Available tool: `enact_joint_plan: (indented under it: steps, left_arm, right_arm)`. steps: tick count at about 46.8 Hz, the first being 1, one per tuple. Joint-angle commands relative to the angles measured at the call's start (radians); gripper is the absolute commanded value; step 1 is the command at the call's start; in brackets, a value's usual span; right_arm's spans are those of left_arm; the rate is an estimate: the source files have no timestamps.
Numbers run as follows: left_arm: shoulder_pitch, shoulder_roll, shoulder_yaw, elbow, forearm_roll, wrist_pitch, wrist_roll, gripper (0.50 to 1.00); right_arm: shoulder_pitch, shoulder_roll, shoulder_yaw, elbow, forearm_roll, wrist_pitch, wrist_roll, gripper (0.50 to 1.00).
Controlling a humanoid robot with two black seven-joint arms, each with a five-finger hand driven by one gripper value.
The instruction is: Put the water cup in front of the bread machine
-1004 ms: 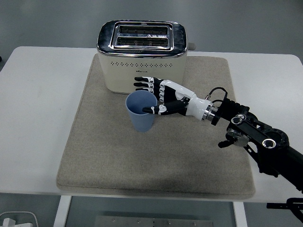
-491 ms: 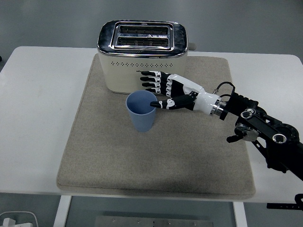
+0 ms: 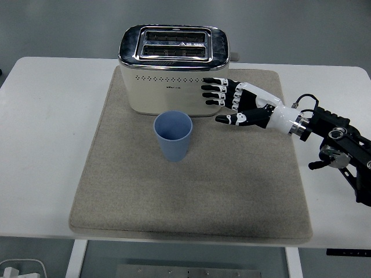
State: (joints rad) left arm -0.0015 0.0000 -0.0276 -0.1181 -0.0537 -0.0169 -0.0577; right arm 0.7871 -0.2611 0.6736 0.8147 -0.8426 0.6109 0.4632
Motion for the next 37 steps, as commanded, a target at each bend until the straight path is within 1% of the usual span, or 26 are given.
enact_joint_plan:
  steps: [1,9,15,23,28,32,34,37]
  left_arm:
    - [0.000,0.000,0.000,0.000,0.000,0.000,0.001,1.000]
    - [0.000,0.000,0.000,0.000,0.000,0.000,-0.001,1.000]
    - [0.000,0.000,0.000,0.000,0.000,0.000,-0.001,1.000]
    - [0.000,0.000,0.000,0.000,0.000,0.000,-0.001,1.000]
    - [0.000,0.000,0.000,0.000,0.000,0.000,-0.001,1.000]
    - [0.000,0.000,0.000,0.000,0.000,0.000,-0.001,1.000]
    - [0.000,0.000,0.000,0.000,0.000,0.000,-0.001,1.000]
    - [0.000,0.000,0.000,0.000,0.000,0.000,0.001,1.000]
  right_arm:
    - [0.000,-0.013,0.001,0.000,0.000,0.000,0.003,0.926]
    - [0.000,-0.044,0.000,-0.002,0.003,0.000,0.031,0.926]
    - [-0.002,-0.070,-0.002,-0.006,0.022,0.000,0.041,0.926]
    - [0.007,-0.099,-0.002,-0.067,0.080,0.000,0.045,0.926]
    - [0.012,-0.096,0.004,-0.109,0.100,-0.002,0.037,0.924]
    - [0.011,-0.090,0.012,-0.111,0.102,-0.068,0.031,0.924]
    - [0.011,-0.087,0.012,-0.111,0.105,-0.080,0.029,0.924]
    - [0.011,-0.083,0.012,-0.112,0.111,-0.083,0.029,0.921]
